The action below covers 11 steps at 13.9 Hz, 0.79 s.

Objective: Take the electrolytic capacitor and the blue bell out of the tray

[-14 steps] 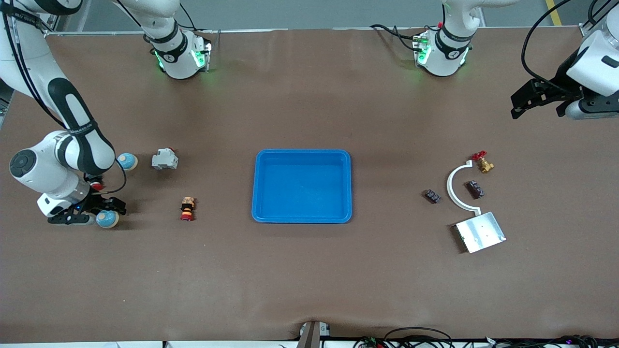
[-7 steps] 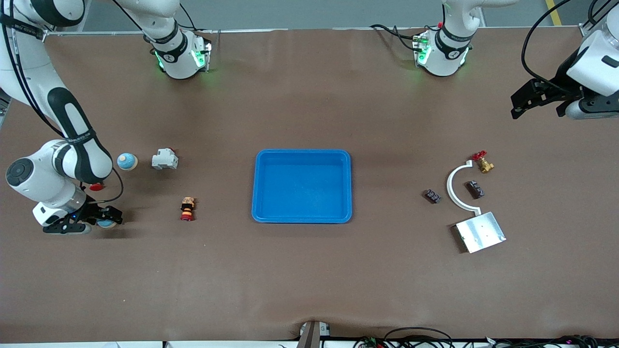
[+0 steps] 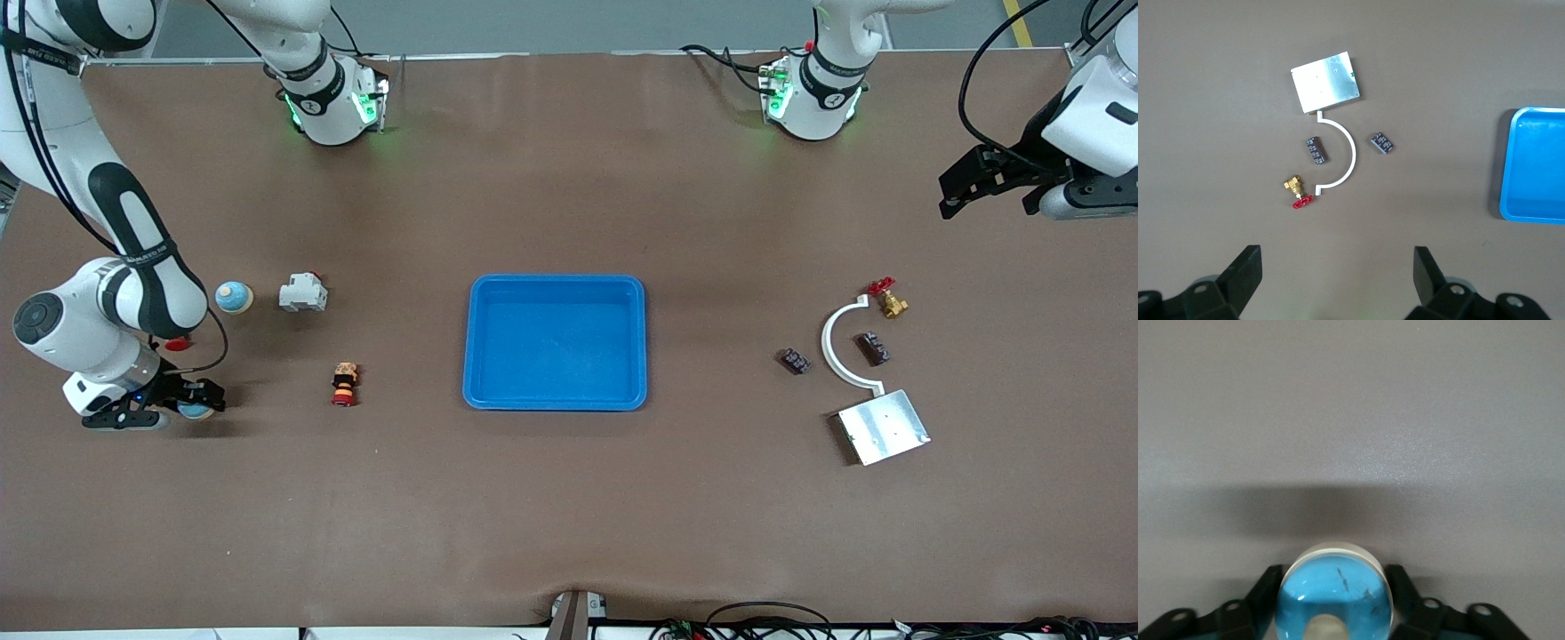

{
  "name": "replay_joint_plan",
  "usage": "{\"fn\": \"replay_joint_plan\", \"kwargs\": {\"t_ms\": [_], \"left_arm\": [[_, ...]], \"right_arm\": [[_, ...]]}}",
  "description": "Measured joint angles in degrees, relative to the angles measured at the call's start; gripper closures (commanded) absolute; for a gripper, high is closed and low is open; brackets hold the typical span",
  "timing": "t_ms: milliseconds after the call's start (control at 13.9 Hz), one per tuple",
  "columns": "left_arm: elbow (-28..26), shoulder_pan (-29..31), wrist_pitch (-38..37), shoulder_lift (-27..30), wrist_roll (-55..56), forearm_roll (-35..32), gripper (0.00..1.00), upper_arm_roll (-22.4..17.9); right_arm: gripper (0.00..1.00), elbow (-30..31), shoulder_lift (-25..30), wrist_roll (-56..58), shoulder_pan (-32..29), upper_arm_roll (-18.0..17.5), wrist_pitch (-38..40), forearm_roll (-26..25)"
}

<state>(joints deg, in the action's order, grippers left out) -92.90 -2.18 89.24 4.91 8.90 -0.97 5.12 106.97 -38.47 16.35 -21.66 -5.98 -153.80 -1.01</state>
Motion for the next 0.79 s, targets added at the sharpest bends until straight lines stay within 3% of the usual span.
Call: {"fn": "replay_joint_plan", "kwargs": {"t_ms": [360, 793], "left_arm": [[0.0, 0.0, 0.0, 0.0, 0.0, 0.0, 0.0, 0.0], [0.0, 0.0, 0.0, 0.0, 0.0, 0.0, 0.0, 0.0]], "right_arm": [[1.0, 1.2, 1.4, -8.2, 2.9, -0.2, 2.7, 0.0], [1.0, 10.2, 7.0, -21.0, 9.5, -0.6, 1.9, 0.0]]}}
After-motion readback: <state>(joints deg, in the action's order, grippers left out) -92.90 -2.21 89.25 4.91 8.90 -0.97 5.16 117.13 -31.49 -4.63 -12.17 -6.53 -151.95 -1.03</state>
